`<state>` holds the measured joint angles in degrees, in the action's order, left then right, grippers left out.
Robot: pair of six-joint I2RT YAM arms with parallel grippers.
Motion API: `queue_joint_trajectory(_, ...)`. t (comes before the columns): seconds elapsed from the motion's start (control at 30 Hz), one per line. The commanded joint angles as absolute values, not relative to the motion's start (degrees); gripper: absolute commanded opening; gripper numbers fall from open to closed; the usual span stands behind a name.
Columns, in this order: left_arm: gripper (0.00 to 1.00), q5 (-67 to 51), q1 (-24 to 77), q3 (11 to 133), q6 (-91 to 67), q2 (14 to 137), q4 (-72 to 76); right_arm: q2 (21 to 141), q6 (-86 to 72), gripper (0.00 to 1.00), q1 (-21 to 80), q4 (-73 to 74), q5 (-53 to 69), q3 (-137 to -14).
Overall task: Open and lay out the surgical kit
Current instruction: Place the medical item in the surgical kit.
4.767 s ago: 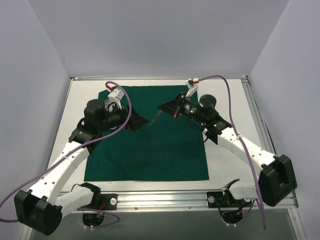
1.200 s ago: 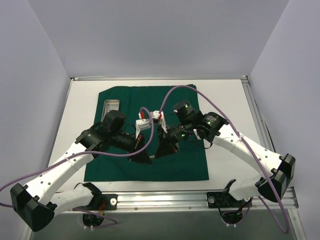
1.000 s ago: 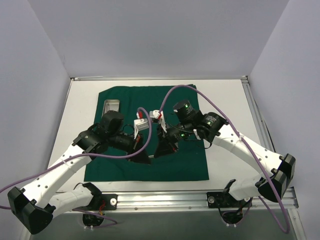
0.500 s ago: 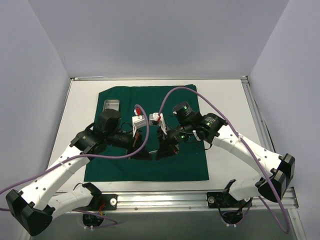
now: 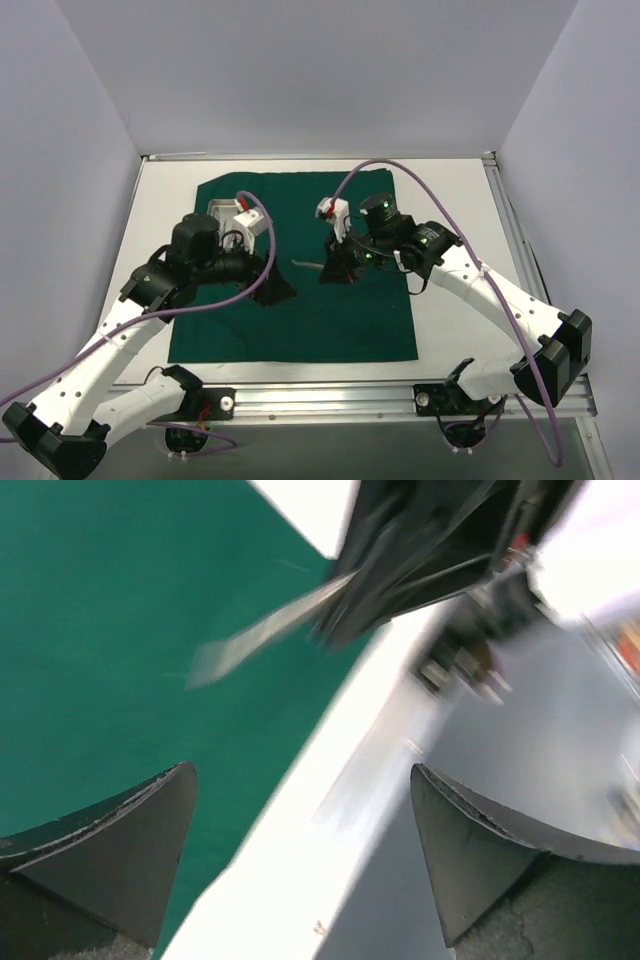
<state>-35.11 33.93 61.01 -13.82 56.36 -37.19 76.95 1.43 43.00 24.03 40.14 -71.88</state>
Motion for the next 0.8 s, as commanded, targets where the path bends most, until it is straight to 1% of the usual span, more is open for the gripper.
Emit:
queue_joint_trajectory(0.0, 0.97, -18.65, 30.42, 64.34, -17.22, 51.69, -38.85, 73.66, -6.93, 0.0, 39.04, 15.05, 26.75, -68.65)
queue_joint_trajectory(0.07, 0.97, -13.48, 28.57, 64.51, -17.84, 50.11, -39.11, 73.48, -12.35, 0.0, 38.76, 8.73, 18.58, -65.67)
queue_joint_trajectory(0.1, 0.97, -12.14, 28.22, 64.51, -18.19, 49.66, -39.11, 73.74, -13.52, 0.0, 38.76, 4.96, 12.02, -64.78)
queue_joint_trajectory(0.2, 0.97, -10.81, 27.33, 64.07, -19.16, 48.52, -37.45, 76.19, -18.27, 0.0, 38.5, -1.82, 3.19, -62.14)
queue_joint_trajectory(0.23, 0.97, -10.38, 27.25, 63.9, -19.86, 48.25, -36.57, 76.98, -19.41, 0.0, 38.58, -2.63, -5.28, -62.23)
queue_joint_trajectory(0.3, 0.97, -8.36, 27.25, 63.63, -20.65, 48.34, -36.39, 79.44, -20.39, 0.0, 38.41, -6.57, -9.73, -61.61)
queue_joint_trajectory(0.33, 0.97, -7.65, 27.25, 63.55, -21.26, 48.43, -36.47, 81.37, -20.65, 0.0, 38.58, -7.37, -15.93, -61.61)
queue_joint_trajectory(0.37, 0.98, -7.3, 27.16, 63.46, -21.36, 48.86, -36.47, 82.6, -20.65, 0.0, 38.5, -8.51, -17.47, -61.61)
queue_joint_trajectory(0.47, 0.97, -6.94, 26.81, 63.54, -21.8, 50.27, -36.83, 89.09, -20.92, 0.0, 38.14, -9.05, -26.33, -63.54)
queue_joint_trajectory(0.53, 0.97, -7.81, 26.54, 63.37, -21.8, 50.62, -36.39, 92.18, -20.48, 0.0, 37.19, -10.36, -28.91, -64.16)
queue_joint_trajectory(0.67, 0.97, -9.75, 26.11, 62.67, -21.88, 51.33, -34.72, 100.7, -19.34, 0.0, 34.11, -10.99, -28.83, -65.65)
queue_joint_trajectory(0.77, 0.97, -10.98, 25.84, 62.4, -21.71, 52.03, -33.84, 104.41, -17.76, 0.0, 32.26, -12.74, -28.3, -66.36)
